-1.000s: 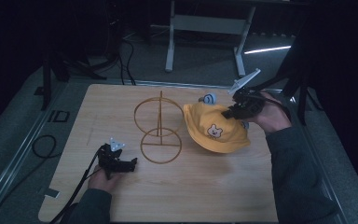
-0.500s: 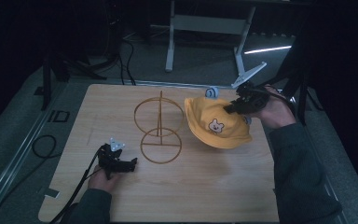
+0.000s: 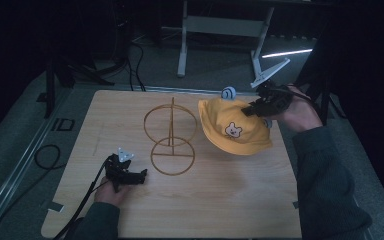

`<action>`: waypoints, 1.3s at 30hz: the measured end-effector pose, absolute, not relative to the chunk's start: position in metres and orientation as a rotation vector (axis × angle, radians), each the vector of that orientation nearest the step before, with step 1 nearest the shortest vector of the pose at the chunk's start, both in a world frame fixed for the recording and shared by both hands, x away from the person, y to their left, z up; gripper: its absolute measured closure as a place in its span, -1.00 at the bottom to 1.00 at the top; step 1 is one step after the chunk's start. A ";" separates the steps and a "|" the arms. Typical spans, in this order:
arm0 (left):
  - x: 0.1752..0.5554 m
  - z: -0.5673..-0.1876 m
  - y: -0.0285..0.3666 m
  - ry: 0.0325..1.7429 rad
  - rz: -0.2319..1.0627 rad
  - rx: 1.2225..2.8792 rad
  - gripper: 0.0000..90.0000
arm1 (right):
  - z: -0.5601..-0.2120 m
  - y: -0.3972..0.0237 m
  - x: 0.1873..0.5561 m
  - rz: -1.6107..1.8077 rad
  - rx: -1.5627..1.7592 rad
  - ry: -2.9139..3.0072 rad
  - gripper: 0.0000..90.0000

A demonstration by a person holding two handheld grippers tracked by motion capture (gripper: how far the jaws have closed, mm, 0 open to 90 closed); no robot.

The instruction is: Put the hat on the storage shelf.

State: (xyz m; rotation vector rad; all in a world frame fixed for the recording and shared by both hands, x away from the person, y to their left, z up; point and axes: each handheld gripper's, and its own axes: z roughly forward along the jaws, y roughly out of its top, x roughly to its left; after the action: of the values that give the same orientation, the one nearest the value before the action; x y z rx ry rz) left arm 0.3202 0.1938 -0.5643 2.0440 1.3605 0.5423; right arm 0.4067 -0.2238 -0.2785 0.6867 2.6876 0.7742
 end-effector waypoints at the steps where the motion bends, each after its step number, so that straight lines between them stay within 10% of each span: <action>1: 0.320 -0.564 0.194 1.360 0.543 2.044 -0.96 | -0.276 -0.224 0.407 0.775 0.685 2.686 0.80; 39: 0.320 -0.564 0.194 1.360 0.541 2.045 -0.96 | -0.267 -0.234 0.397 1.047 0.617 2.566 0.82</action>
State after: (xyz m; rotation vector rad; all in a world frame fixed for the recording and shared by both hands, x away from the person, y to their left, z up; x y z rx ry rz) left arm 0.3201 0.1938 -0.5642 2.0451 1.3604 0.5409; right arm 0.3968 -0.2338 -0.2667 0.6165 2.5660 1.0467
